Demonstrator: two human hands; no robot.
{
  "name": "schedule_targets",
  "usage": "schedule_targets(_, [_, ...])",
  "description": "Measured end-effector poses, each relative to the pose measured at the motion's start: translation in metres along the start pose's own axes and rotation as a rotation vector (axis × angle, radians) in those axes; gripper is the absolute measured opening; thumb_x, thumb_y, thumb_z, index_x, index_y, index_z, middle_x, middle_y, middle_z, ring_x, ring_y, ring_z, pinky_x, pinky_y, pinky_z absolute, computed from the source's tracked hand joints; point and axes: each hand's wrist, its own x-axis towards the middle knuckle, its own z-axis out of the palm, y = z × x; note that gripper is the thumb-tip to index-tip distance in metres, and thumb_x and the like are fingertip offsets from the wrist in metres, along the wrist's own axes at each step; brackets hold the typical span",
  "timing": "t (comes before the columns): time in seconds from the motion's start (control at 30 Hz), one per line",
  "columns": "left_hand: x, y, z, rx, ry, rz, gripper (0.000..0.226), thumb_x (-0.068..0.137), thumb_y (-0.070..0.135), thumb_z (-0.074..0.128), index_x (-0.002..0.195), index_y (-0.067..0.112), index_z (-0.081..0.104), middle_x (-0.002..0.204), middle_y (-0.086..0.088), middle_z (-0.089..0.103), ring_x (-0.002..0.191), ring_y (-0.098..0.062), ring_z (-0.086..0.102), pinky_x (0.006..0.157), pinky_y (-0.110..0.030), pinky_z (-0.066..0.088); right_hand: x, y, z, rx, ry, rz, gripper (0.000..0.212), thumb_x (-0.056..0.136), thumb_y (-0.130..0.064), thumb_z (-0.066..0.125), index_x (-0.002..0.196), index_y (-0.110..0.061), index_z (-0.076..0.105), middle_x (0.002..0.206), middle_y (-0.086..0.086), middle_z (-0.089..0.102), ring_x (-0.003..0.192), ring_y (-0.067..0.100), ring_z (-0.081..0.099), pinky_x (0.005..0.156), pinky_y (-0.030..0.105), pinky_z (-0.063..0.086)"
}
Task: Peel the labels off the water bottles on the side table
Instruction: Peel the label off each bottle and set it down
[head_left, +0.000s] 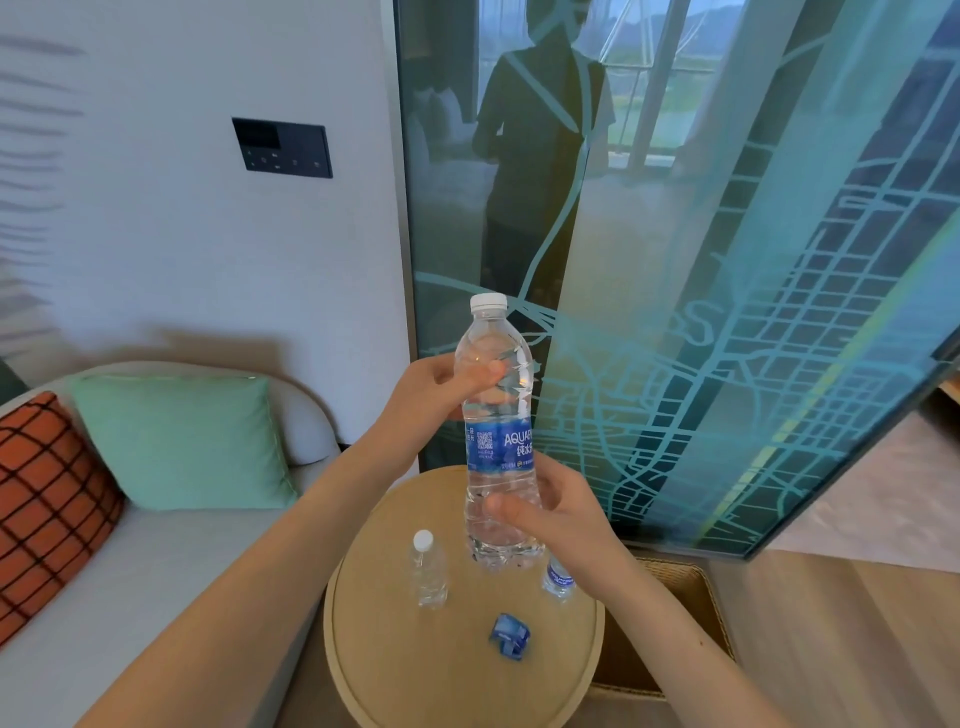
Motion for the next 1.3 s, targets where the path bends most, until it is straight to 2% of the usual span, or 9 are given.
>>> schedule_targets(0.13, [-0.001, 0.000, 0.000, -0.007, -0.021, 0.001, 0.071, 0.068, 0.058, 0.057, 0.122, 0.012, 0.062, 0.120, -0.008, 0.069, 0.109, -0.024, 0.067, 0.100, -0.046, 0.052, 0.000, -0.003, 0.001, 0.014, 0.009, -0.005, 0.029, 0.078, -0.032, 0.078, 0.107, -0.031, 0.071, 0.105, 0.000, 0.076, 0.097, 0.014, 0.071, 0.080, 0.020, 0.054])
schedule_targets(0.3, [0.001, -0.004, -0.001, -0.028, -0.033, 0.010, 0.055, 0.068, 0.058, 0.058, 0.110, 0.022, 0.063, 0.112, 0.000, 0.071, 0.104, -0.018, 0.068, 0.093, -0.035, 0.055, -0.001, -0.006, 0.001, 0.023, 0.022, -0.007, 0.027, 0.078, -0.028, 0.079, 0.103, -0.036, 0.072, 0.103, -0.004, 0.076, 0.094, 0.010, 0.072, 0.074, 0.015, 0.054])
schedule_targets(0.53, [0.007, -0.014, -0.001, -0.023, -0.024, -0.023, 0.036, 0.090, 0.044, 0.059, 0.116, 0.019, 0.062, 0.118, -0.002, 0.069, 0.106, -0.019, 0.067, 0.091, -0.033, 0.054, 0.000, -0.004, 0.002, 0.017, 0.039, 0.014, 0.027, 0.078, -0.025, 0.080, 0.102, -0.035, 0.073, 0.101, -0.004, 0.077, 0.091, 0.009, 0.073, 0.072, 0.015, 0.055])
schedule_targets(0.67, [0.008, -0.016, 0.000, -0.041, -0.031, -0.029, 0.045, 0.084, 0.051, 0.060, 0.116, 0.021, 0.063, 0.116, 0.001, 0.070, 0.105, -0.018, 0.068, 0.086, -0.030, 0.055, -0.001, -0.003, 0.003, 0.024, 0.041, 0.028, 0.028, 0.082, -0.016, 0.079, 0.106, -0.027, 0.071, 0.101, -0.003, 0.077, 0.090, 0.010, 0.073, 0.070, 0.015, 0.055])
schedule_targets(0.8, [0.008, -0.017, -0.001, -0.070, -0.036, -0.032, 0.043, 0.070, 0.059, 0.059, 0.102, 0.031, 0.062, 0.105, 0.010, 0.071, 0.097, -0.014, 0.070, 0.075, -0.022, 0.055, 0.000, -0.001, 0.003, 0.000, 0.067, 0.033, 0.028, 0.082, -0.012, 0.079, 0.108, -0.021, 0.071, 0.101, 0.000, 0.077, 0.091, 0.012, 0.073, 0.072, 0.017, 0.055])
schedule_targets(0.93, [0.007, -0.020, -0.001, -0.057, -0.029, -0.011, 0.057, 0.074, 0.056, 0.061, 0.117, 0.018, 0.065, 0.115, -0.001, 0.071, 0.107, -0.019, 0.068, 0.092, -0.036, 0.056, 0.002, 0.002, 0.006, -0.011, 0.143, 0.068, 0.028, 0.081, -0.010, 0.080, 0.107, -0.016, 0.071, 0.097, 0.004, 0.077, 0.088, 0.018, 0.074, 0.072, 0.027, 0.059])
schedule_targets(1.07, [0.008, -0.020, 0.001, -0.054, 0.063, -0.006, 0.045, 0.090, 0.038, 0.065, 0.125, 0.010, 0.060, 0.122, -0.007, 0.068, 0.111, -0.023, 0.066, 0.097, -0.044, 0.055, 0.006, 0.003, 0.010, -0.046, 0.257, 0.119, 0.032, 0.075, -0.009, 0.083, 0.105, -0.014, 0.072, 0.092, 0.004, 0.077, 0.086, 0.020, 0.074, 0.083, 0.047, 0.060])
schedule_targets(1.23, [0.014, -0.023, 0.011, 0.067, 0.218, 0.024, 0.045, 0.084, 0.049, 0.071, 0.116, 0.020, 0.061, 0.111, 0.007, 0.067, 0.103, -0.013, 0.065, 0.090, -0.037, 0.057, 0.009, 0.009, 0.015, -0.114, 0.383, 0.158, 0.032, 0.071, -0.015, 0.086, 0.098, -0.019, 0.070, 0.086, -0.001, 0.076, 0.079, 0.013, 0.073, 0.079, 0.037, 0.060])
schedule_targets(1.3, [0.018, -0.025, 0.017, 0.146, 0.222, 0.023, 0.045, 0.079, 0.056, 0.072, 0.110, 0.028, 0.056, 0.097, 0.019, 0.061, 0.091, -0.002, 0.061, 0.078, -0.026, 0.054, 0.009, 0.012, 0.017, -0.171, 0.413, 0.155, 0.034, 0.071, -0.020, 0.087, 0.098, -0.024, 0.068, 0.084, -0.005, 0.075, 0.075, 0.006, 0.071, 0.071, 0.029, 0.059])
